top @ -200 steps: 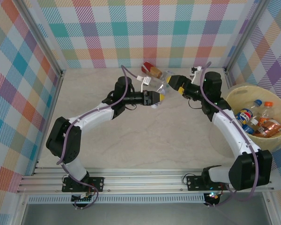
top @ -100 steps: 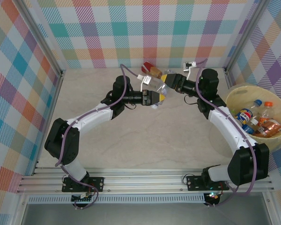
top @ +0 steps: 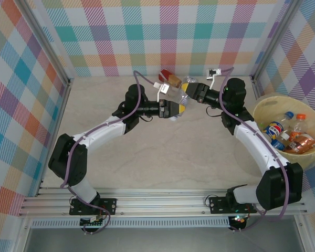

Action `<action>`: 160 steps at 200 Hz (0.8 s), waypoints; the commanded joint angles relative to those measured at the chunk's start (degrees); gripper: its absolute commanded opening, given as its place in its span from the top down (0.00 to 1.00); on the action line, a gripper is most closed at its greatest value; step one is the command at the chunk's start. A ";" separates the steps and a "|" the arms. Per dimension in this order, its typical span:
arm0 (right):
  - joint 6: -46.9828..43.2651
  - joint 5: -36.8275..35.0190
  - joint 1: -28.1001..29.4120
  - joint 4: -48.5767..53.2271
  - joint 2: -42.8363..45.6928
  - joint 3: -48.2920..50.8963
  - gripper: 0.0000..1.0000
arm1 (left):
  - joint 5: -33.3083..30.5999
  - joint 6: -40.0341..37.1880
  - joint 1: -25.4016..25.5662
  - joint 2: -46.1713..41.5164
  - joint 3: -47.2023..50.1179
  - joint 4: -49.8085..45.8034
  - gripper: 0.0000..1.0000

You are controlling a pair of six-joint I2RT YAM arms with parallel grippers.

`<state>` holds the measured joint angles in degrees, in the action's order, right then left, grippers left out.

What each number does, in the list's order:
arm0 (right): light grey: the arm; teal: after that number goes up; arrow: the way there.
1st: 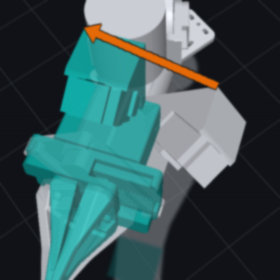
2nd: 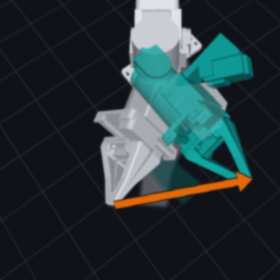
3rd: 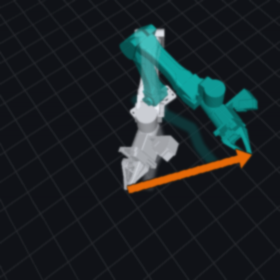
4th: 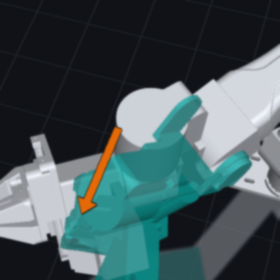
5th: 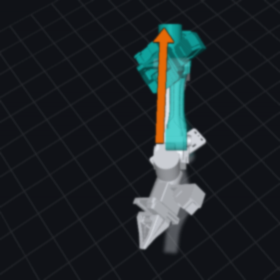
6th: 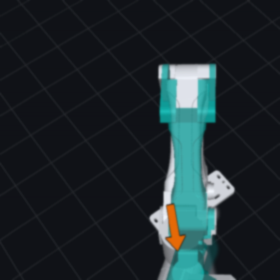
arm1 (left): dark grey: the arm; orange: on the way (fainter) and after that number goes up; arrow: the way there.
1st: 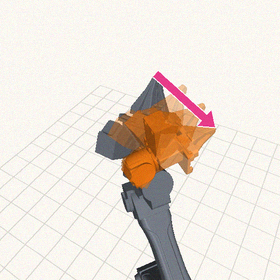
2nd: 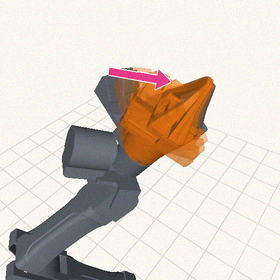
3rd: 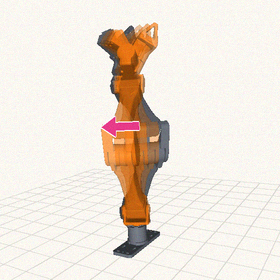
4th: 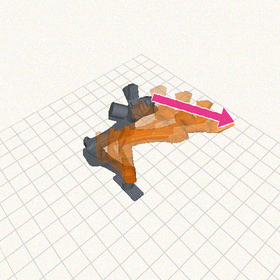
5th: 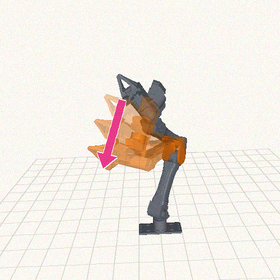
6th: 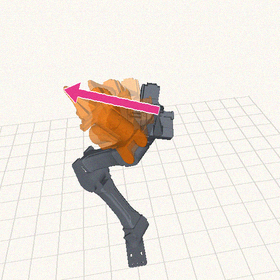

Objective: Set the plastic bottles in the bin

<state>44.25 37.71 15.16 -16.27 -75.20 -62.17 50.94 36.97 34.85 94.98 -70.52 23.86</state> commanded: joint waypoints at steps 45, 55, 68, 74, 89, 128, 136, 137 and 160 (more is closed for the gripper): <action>-13.58 -16.18 0.05 18.80 7.62 -4.39 0.56 | -1.50 -7.70 0.74 -8.06 -0.14 -9.15 0.00; -15.74 -19.13 -0.33 22.81 8.40 -6.08 0.56 | -3.54 -9.89 0.70 -9.34 -0.05 -12.07 0.00; -19.31 -23.84 -0.85 29.18 9.42 -9.20 0.56 | -5.94 -11.91 0.74 -10.65 0.28 -14.79 0.00; -21.11 -25.83 -1.27 32.70 9.82 -11.02 0.56 | -7.16 -12.60 0.74 -11.18 0.47 -15.69 0.00; -25.96 -31.83 -2.05 42.21 10.10 -16.92 0.56 | -10.11 -13.82 0.74 -11.99 0.99 -17.58 0.00; -35.25 -47.57 -2.95 54.50 11.84 -26.25 0.57 | -14.29 -13.83 0.46 -11.25 1.26 -18.40 0.00; -36.60 -50.23 -3.03 55.95 12.08 -27.70 0.57 | -14.29 -13.41 0.39 -10.77 1.19 -18.00 0.00; -36.73 -50.52 -3.07 56.19 12.09 -27.90 0.57 | -14.29 -13.37 0.35 -10.73 1.18 -18.00 0.00; -40.11 -57.08 -3.47 58.88 12.65 -30.99 0.57 | -14.72 -12.33 0.13 -9.84 1.09 -17.45 0.00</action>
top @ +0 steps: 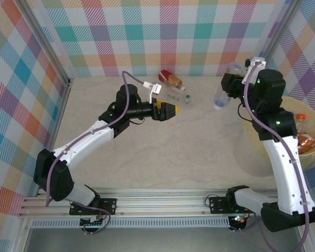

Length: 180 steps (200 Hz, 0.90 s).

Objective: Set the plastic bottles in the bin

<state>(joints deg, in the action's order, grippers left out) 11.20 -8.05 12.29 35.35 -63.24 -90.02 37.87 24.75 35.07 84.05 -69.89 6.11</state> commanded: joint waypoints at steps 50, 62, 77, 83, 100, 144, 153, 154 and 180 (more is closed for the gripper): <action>-10.72 -18.03 -6.63 23.79 -5.85 -17.25 0.57 | -2.97 0.89 -0.69 2.15 0.81 0.30 0.00; -10.73 -17.91 -10.23 27.60 -7.69 -20.02 0.57 | -2.93 1.52 -0.95 2.76 0.51 0.47 0.00; -10.47 -17.18 -14.77 31.29 -9.06 -21.84 0.57 | -2.63 2.52 -1.15 3.72 -0.01 0.96 0.00; -10.32 -16.87 -16.22 31.60 -9.05 -21.51 0.57 | -2.41 2.83 -1.21 4.11 -0.31 1.13 0.00; -9.98 -16.54 -19.46 32.34 -8.44 -19.91 0.56 | -1.80 3.86 -1.31 5.55 -1.44 1.20 0.00; -11.85 -21.20 -25.51 35.28 -8.31 -17.03 0.53 | -0.16 6.51 -1.40 8.70 -4.37 0.66 0.00; -12.24 -21.91 -26.71 35.39 -8.22 -16.02 0.54 | -0.25 6.96 -1.35 9.34 -4.85 0.50 0.00; -12.34 -21.96 -26.84 35.35 -8.26 -15.91 0.54 | -0.25 7.01 -1.38 9.40 -4.92 0.49 0.00; -12.89 -23.23 -30.17 35.00 -8.97 -13.95 0.54 | -0.26 7.89 -1.34 10.47 -6.11 0.22 0.00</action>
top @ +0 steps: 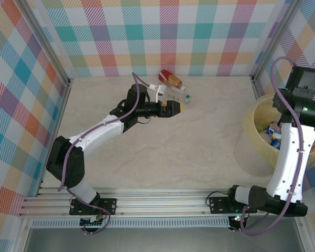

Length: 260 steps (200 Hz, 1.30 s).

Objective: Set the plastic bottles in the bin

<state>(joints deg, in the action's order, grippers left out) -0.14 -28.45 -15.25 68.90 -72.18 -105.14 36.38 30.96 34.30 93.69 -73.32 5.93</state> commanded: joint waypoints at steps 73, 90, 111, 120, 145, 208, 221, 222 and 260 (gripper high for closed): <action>4.19 -5.39 -7.61 9.15 -9.11 -2.10 0.05 | 0.31 1.90 -0.64 1.74 -3.52 -1.01 0.00; 5.08 -5.20 -7.56 8.98 -8.66 -3.49 0.03 | -0.03 1.76 -0.65 1.76 -3.26 -1.19 0.00; 5.35 -4.23 -7.54 8.42 -7.65 -4.48 0.00 | -0.64 1.64 -0.64 1.84 -2.91 -1.23 0.00; 5.66 -2.73 -7.52 8.16 -7.17 -4.55 0.00 | -1.08 1.59 -0.74 2.00 -2.97 -1.44 0.00; 6.16 4.35 -7.30 5.81 -5.12 -3.34 0.00 | -3.28 1.54 -0.88 2.54 -3.04 -2.36 0.00; 8.03 11.88 -0.25 0.54 -2.80 -2.43 0.00 | -10.00 2.07 -1.43 2.38 -2.00 -4.48 0.00; 8.47 12.96 2.29 -0.64 -2.57 -1.94 0.00 | -11.50 2.29 -1.67 2.12 -1.48 -4.59 0.00; 8.44 13.01 2.44 -0.76 -2.55 -1.93 0.00 | -11.64 2.32 -1.69 2.07 -1.48 -4.56 0.00; 9.88 15.38 10.67 -7.47 -2.35 -0.60 0.00 | -15.75 4.19 -3.05 0.44 1.42 -3.61 0.00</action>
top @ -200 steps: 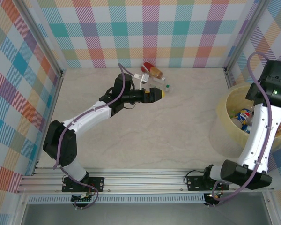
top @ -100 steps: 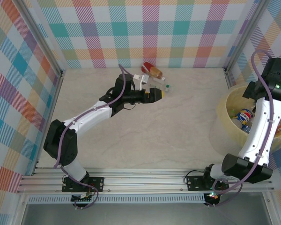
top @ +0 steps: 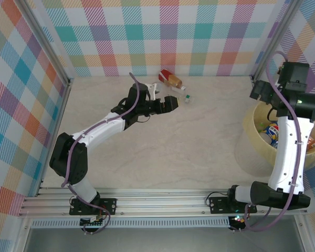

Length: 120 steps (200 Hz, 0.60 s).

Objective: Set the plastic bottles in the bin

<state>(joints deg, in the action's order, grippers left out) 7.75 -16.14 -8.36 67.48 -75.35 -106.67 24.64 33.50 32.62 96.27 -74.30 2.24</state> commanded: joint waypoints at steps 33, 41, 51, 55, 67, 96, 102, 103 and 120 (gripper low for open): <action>3.99 16.87 8.12 -16.48 0.58 5.39 0.00 | -10.26 3.97 -3.03 -4.69 6.33 0.15 0.00; 4.77 20.62 8.72 -18.97 0.03 6.59 0.00 | -12.26 4.55 -3.38 -5.69 7.44 -0.17 0.00; 5.53 24.29 9.60 -21.92 -0.94 7.88 0.00 | -14.97 5.11 -3.69 -6.78 8.76 -0.87 0.00; 5.67 25.53 9.91 -22.98 -1.33 8.40 0.00 | -15.91 5.22 -3.85 -7.22 9.23 -1.14 0.00; 6.03 28.20 10.97 -26.28 -2.90 9.78 0.00 | -18.21 5.53 -4.21 -8.45 10.31 -2.33 0.00; 6.05 34.72 13.46 -34.62 -7.69 13.46 0.00 | -23.54 5.83 -4.67 -10.96 12.27 -6.18 0.00; 5.94 36.27 13.90 -36.60 -8.89 14.33 0.00 | -24.64 5.90 -4.75 -11.56 12.70 -6.82 0.00; 5.86 36.45 14.07 -36.88 -9.13 14.49 0.00 | -24.82 5.89 -4.75 -11.68 12.78 -6.90 0.00; 4.73 39.11 15.87 -42.76 -13.14 16.52 0.00 | -27.63 6.42 -4.93 -13.27 14.28 -8.09 0.00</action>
<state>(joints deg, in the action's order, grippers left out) 12.88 14.68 5.23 36.34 -83.96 -92.88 3.53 38.63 28.34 86.30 -62.15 -2.72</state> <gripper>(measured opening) 0.996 0.999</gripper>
